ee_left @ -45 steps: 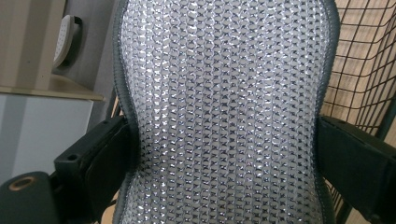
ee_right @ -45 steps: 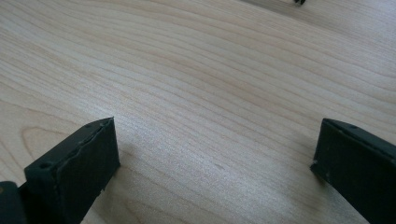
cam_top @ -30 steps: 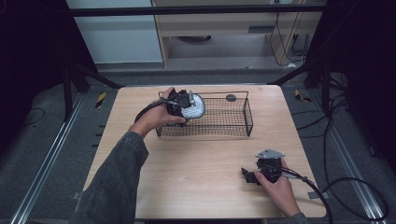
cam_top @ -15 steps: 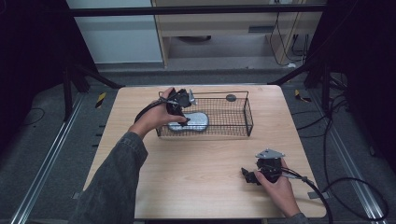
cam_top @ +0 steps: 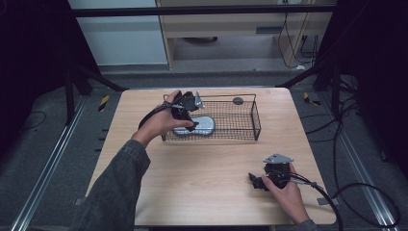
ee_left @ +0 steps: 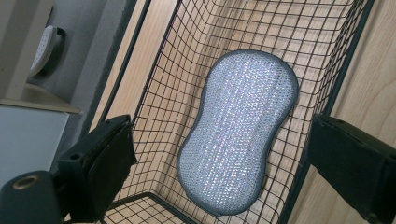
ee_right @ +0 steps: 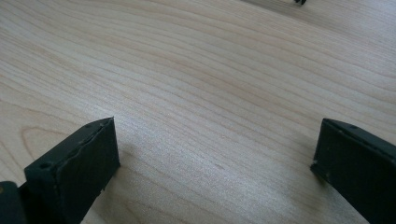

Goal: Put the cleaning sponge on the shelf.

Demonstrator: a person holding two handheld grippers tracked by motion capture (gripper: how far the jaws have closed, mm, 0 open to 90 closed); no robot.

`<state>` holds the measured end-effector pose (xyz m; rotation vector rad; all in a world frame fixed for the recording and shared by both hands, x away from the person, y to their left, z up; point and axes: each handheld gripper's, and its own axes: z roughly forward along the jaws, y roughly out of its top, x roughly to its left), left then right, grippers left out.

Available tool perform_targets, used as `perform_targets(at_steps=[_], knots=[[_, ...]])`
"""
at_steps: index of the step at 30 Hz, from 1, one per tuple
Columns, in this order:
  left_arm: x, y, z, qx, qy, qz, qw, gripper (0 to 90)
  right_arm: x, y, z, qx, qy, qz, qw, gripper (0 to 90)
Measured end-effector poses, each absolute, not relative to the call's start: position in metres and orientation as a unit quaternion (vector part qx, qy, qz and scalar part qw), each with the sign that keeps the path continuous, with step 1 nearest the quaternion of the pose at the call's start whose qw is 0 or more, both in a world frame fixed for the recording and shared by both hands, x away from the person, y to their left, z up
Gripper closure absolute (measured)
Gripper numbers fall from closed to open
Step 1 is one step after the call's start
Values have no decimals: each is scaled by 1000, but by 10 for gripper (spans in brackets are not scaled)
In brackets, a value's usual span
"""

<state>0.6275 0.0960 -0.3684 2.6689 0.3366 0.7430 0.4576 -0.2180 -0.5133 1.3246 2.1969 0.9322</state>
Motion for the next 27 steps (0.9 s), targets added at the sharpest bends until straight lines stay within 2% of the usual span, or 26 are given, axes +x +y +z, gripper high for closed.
perform_targets(at_steps=[11, 27], knots=[[618, 91, -369, 938, 120, 269, 183, 60, 458, -218, -513, 474, 788, 335, 205, 4], [607, 86, -372, 938, 135, 249, 198, 37, 458, -218, -513, 475, 788, 334, 205, 4]])
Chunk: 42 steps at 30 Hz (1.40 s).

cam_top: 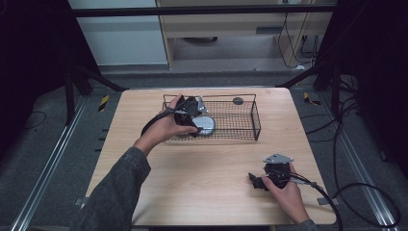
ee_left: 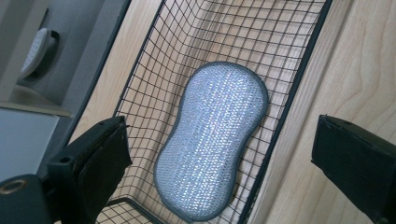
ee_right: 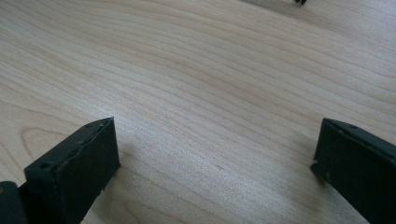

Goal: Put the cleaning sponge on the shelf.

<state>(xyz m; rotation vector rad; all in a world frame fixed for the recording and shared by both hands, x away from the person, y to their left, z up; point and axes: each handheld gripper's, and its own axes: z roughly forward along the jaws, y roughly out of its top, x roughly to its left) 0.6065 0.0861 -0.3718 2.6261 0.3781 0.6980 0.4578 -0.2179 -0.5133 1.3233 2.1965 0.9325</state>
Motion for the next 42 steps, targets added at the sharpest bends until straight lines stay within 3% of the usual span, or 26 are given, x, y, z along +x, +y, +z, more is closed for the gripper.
perform_targets(at_steps=[17, 42], knots=[[576, 81, -370, 924, 185, 227, 248, 40, 458, -218, -513, 475, 788, 335, 205, 4], [520, 80, -395, 910, 201, 226, 284, 40, 458, -218, -513, 475, 788, 335, 205, 4]])
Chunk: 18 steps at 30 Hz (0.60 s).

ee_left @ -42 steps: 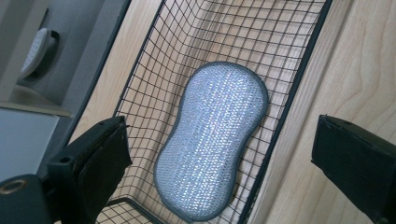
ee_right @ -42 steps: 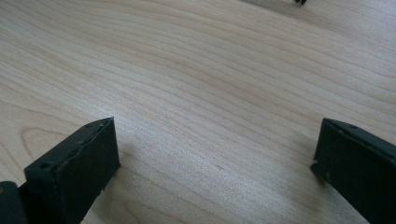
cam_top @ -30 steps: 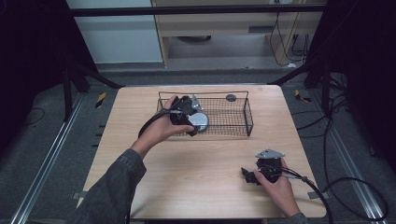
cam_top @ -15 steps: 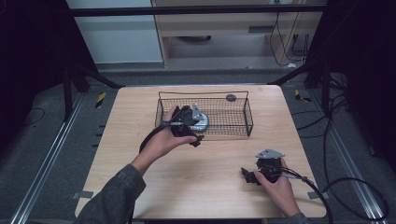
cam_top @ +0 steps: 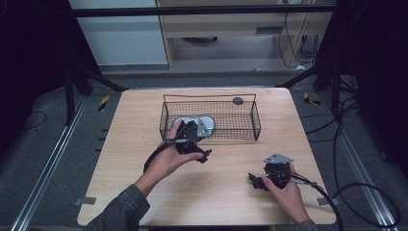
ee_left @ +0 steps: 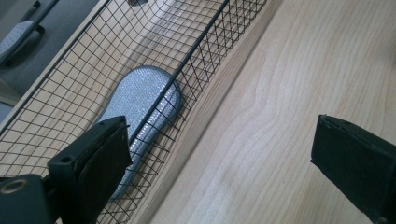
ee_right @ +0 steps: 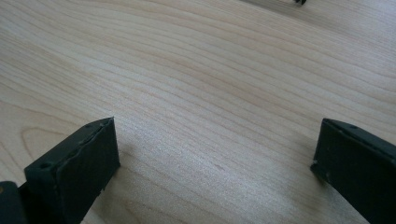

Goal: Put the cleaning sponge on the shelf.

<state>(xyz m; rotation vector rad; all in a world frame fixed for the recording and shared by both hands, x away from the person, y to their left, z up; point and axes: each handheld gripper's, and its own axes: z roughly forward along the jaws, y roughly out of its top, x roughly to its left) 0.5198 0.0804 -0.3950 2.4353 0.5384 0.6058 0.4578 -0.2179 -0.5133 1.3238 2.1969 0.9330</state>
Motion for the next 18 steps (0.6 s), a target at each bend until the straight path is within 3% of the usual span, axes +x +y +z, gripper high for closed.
perform_targets(at_steps=[18], knots=[[490, 95, -423, 905, 221, 211, 297, 40, 458, -218, -513, 475, 788, 335, 205, 4]])
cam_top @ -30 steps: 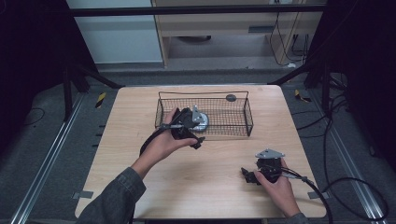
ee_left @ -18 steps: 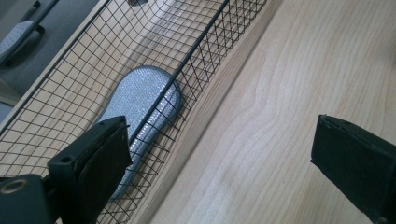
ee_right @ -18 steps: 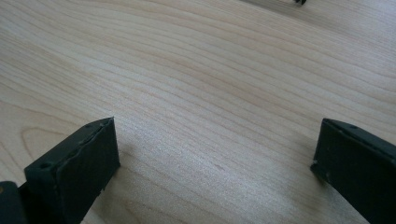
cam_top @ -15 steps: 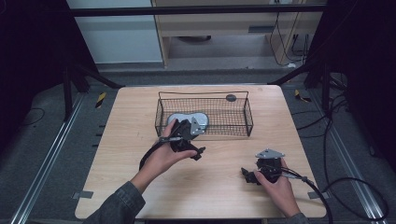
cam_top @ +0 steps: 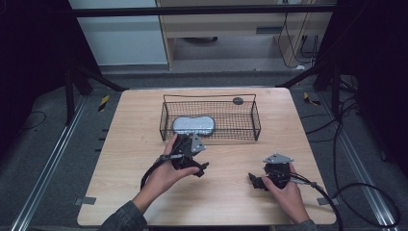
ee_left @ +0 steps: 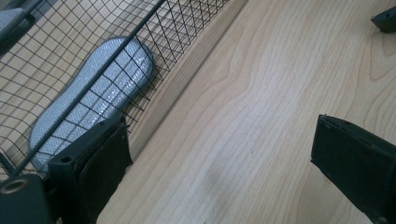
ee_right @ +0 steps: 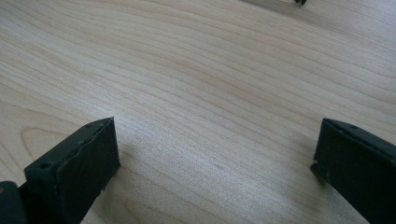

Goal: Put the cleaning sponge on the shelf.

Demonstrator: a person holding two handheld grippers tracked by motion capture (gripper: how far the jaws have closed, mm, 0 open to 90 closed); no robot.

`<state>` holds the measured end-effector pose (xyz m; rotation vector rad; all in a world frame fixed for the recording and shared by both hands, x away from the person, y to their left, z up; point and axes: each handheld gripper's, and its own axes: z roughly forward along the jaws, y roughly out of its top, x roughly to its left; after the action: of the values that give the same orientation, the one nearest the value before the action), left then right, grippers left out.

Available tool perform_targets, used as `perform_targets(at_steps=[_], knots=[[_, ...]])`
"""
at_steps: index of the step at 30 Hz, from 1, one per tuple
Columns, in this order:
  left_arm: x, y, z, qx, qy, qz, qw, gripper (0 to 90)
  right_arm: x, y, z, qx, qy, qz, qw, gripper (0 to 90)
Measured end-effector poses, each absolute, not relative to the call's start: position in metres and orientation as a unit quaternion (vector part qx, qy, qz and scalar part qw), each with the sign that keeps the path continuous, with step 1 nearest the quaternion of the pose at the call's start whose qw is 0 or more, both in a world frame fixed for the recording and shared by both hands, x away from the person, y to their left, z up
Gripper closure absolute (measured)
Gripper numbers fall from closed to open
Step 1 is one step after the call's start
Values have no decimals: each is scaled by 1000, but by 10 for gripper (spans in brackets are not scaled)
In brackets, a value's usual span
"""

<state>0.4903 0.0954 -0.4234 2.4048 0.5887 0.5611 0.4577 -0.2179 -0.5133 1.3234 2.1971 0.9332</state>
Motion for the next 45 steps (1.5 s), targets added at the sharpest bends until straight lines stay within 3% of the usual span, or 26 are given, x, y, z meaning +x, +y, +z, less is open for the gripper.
perform_targets(at_steps=[23, 45], knots=[[483, 159, -455, 887, 302, 192, 292, 39, 457, -218, -513, 475, 788, 335, 205, 4], [512, 242, -485, 838, 427, 218, 260, 44, 457, -218, -513, 475, 788, 335, 205, 4]])
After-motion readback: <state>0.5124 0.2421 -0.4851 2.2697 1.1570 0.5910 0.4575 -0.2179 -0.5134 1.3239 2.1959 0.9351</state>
